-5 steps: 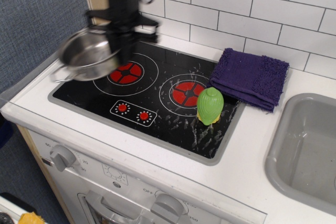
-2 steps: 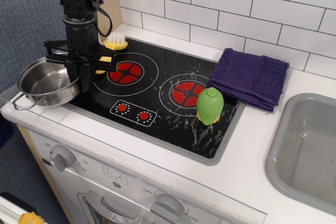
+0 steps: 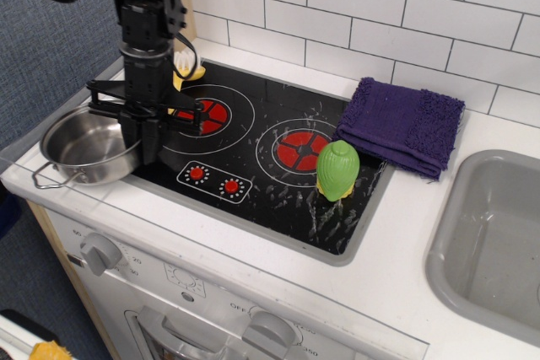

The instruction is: Moved the pot to the front of the countertop.

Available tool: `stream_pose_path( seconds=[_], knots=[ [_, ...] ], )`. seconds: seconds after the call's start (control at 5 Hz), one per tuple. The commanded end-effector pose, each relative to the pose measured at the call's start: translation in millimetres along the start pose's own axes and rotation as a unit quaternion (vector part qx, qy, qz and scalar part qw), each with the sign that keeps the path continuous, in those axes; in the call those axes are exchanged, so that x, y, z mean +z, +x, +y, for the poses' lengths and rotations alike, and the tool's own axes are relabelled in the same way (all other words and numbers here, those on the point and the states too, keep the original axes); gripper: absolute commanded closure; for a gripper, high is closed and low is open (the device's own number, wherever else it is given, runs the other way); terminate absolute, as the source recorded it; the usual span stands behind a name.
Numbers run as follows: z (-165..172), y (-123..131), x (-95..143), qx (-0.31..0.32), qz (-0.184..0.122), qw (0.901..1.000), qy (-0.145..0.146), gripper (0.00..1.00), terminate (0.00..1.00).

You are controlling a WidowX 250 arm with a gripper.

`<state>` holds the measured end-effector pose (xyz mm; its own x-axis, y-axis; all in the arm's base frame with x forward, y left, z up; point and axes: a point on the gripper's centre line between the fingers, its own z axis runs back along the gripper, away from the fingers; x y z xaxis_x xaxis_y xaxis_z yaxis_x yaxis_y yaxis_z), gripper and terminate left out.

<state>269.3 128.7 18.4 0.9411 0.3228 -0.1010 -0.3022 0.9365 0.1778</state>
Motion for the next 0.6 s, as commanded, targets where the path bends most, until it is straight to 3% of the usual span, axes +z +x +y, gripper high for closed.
stream_pose_path(
  seconds=[0.0, 0.4],
  knots=[
    [-7, -2, 10, -0.013, -0.029, 0.9995, 0.004, 0.0, 0.0],
    [-27, 0, 24, -0.043, -0.041, 0.9982, -0.011, 0.0, 0.0]
  ],
)
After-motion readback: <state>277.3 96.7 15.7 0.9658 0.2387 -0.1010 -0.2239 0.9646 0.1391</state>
